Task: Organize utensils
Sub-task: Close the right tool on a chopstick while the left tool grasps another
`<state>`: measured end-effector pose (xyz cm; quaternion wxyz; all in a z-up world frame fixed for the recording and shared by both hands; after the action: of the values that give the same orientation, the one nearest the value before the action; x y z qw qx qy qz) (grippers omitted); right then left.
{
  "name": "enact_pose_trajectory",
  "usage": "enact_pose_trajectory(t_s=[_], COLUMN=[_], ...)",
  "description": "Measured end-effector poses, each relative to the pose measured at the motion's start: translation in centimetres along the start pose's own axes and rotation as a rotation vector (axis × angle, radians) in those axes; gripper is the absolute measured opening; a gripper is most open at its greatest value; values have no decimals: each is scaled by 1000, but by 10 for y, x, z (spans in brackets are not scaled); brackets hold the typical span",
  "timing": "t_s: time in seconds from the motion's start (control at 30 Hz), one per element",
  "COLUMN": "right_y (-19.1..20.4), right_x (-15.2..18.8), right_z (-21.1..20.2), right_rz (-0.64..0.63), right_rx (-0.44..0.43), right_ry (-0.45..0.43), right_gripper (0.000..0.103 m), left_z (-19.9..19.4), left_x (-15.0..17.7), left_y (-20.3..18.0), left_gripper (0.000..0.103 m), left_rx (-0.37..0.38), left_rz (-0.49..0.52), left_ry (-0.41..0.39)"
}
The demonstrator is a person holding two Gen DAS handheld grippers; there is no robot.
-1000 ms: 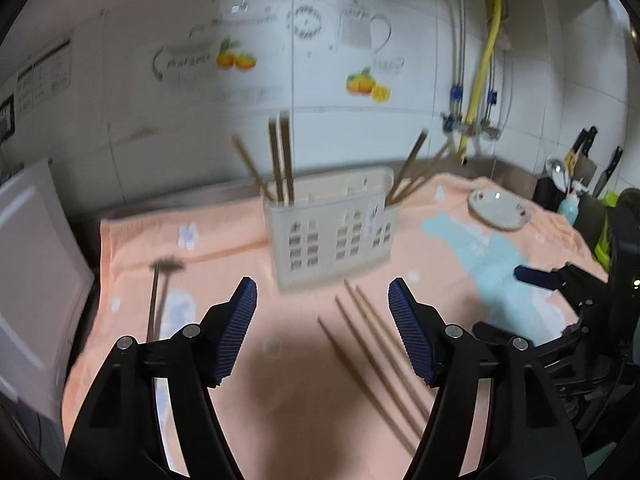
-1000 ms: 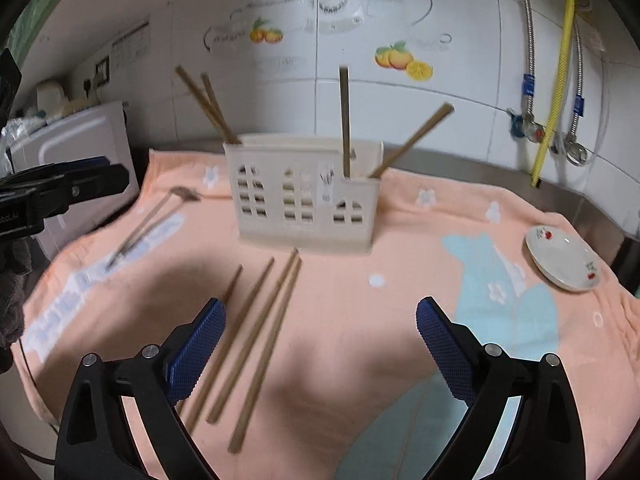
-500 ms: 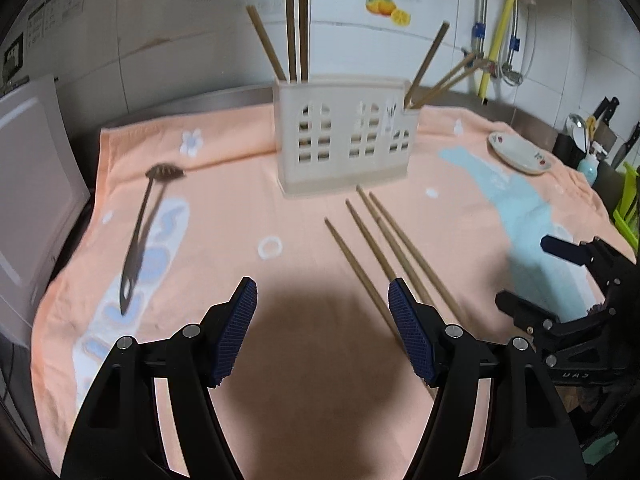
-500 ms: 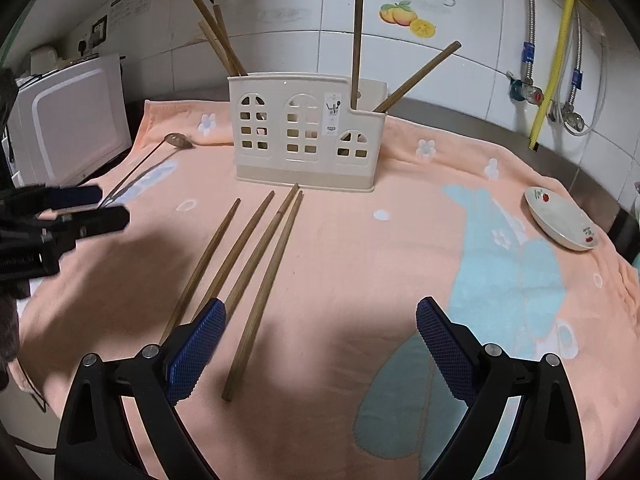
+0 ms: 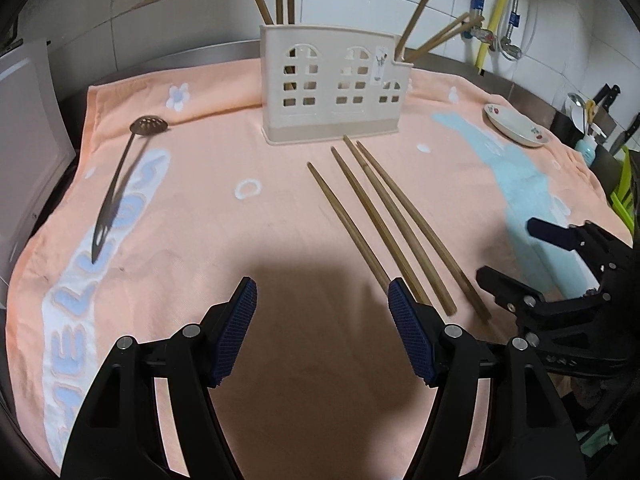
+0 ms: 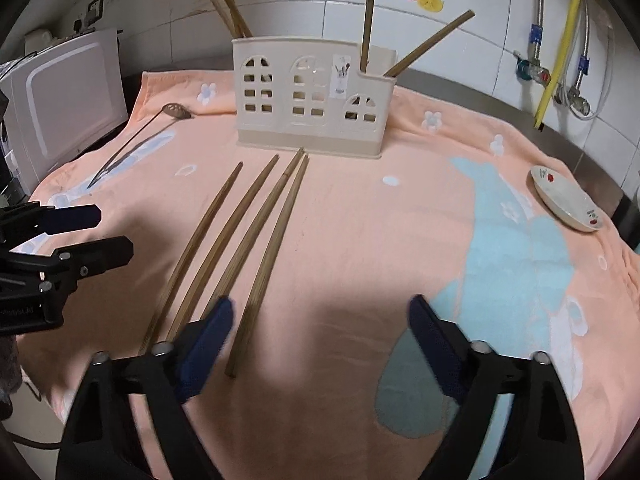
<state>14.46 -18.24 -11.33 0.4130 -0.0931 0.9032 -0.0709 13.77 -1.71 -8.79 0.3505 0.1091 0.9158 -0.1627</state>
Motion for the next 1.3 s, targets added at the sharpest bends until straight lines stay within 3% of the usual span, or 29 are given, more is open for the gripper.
enact_pose_trajectory(t_s=[0.17,0.43,0.73,0.8,0.93,1.1,1.3], right_y=[6,15,26,27,26,20,8], right_x=[6,7,11,11,11,12,11], right_z=[5,4,6,5,5,3,-1], right_rz=[-1,-10,-21,-23,-24,-7,22], right_rx=[-34,-70,-107,-114,-111,-109,-102], right_ry=[33,40,51,46,41,40,24], right_gripper=[66,58,30,20,10,8,7], left_z=[1,0,0,0,1,5,13], left_x=[6,13,21,22,25,27,27], left_y=[-2,-4,-8,-8,-12,-18,-27], left_gripper=[66,61,55,54,53,46,30], left_rx=[16,46,78,85,109,139,172], left_rz=[-15,-33,-32,-32,-32,-28,-39], left_ry=[8,21,42,46,52,62,72])
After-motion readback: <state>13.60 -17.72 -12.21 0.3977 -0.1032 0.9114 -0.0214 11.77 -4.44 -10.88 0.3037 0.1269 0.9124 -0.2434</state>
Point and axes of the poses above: each gripper's, at about its wrist camera, not at the fingertips, and z roughly the way its jaws point, y to its left, x to its underside, the point moved 3 cm from there along z, roughly the way its jaws point, and after that the axes turned 11 degrees about x, right-handed, at the moved point
